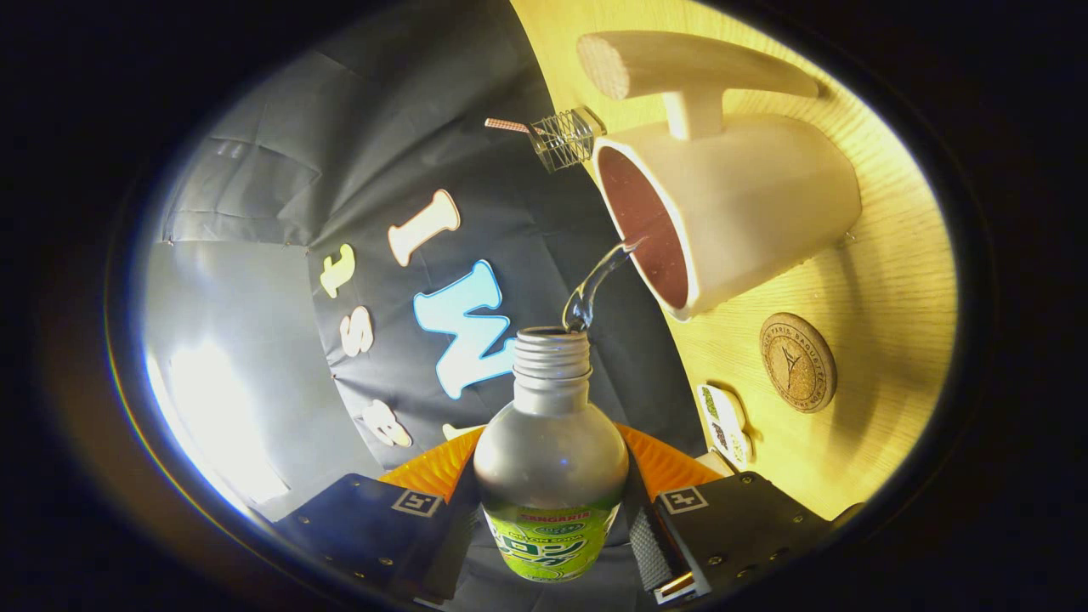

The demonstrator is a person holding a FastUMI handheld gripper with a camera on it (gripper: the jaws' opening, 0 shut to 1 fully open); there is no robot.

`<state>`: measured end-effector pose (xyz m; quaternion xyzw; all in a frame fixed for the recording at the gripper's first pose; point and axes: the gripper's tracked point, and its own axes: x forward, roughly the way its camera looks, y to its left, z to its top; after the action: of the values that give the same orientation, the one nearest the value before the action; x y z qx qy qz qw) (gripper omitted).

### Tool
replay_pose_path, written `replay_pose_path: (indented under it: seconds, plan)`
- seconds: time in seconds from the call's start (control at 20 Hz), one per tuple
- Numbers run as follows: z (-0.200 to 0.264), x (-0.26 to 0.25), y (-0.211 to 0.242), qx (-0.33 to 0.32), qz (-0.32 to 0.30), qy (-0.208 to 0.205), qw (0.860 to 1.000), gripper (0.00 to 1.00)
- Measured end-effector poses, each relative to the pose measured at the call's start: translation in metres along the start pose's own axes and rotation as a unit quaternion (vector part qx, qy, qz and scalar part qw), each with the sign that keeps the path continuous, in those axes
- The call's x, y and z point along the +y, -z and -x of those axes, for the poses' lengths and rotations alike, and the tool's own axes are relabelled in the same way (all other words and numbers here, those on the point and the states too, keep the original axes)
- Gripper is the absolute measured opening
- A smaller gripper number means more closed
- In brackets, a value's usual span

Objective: Take the bottle from table, then pour the juice into the cup, finally place the bottle on the coaster

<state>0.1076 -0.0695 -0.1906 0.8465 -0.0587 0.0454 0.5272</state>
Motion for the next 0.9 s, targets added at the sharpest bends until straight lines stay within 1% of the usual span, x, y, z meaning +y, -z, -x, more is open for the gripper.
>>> replay_pose_path:
  seconds: [0.55, 0.7, 0.9]
  plan:
    - [0.001, 0.007, -0.010, -0.012, -0.024, -0.007, 1.000, 0.77]
    - [0.000, 0.003, -0.011, -0.012, -0.026, 0.008, 1.000, 0.77]
    - [0.000, 0.002, -0.013, -0.015, -0.041, 0.012, 0.999, 0.77]
